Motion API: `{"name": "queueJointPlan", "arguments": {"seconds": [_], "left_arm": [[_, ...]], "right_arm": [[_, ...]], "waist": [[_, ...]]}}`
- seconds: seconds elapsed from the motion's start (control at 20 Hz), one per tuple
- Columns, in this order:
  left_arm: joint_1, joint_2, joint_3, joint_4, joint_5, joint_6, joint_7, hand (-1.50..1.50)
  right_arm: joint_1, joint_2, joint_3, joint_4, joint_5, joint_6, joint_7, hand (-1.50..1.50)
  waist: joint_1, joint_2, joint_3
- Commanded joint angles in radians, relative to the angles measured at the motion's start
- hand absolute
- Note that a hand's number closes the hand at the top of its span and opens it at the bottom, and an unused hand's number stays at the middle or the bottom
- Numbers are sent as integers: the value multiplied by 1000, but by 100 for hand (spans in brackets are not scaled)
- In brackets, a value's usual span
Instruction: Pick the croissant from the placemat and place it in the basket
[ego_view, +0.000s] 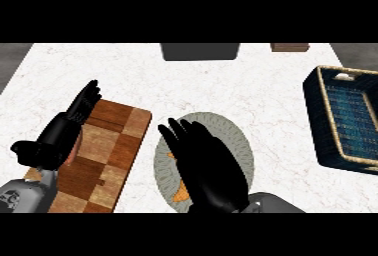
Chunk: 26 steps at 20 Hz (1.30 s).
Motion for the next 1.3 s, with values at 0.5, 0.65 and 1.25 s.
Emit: {"name": "queueJointPlan", "arguments": {"seconds": [0.5,0.65,1.25], "left_arm": [[-20,-37,20,-17,-29,-33,46,0],[7,-79,5,18,-72,-28,-25,0],[-50,-113,77,38,-96,-82,14,0]], "right_arm": [[78,-47,-118,-275,-138,202,229,-150],[120,-2,-86,-197,-36,121,132,-150],[318,9,-35,104,255,-155,-314,-150]], "waist": [[23,11,3],[25,13,3],[26,14,3]]}}
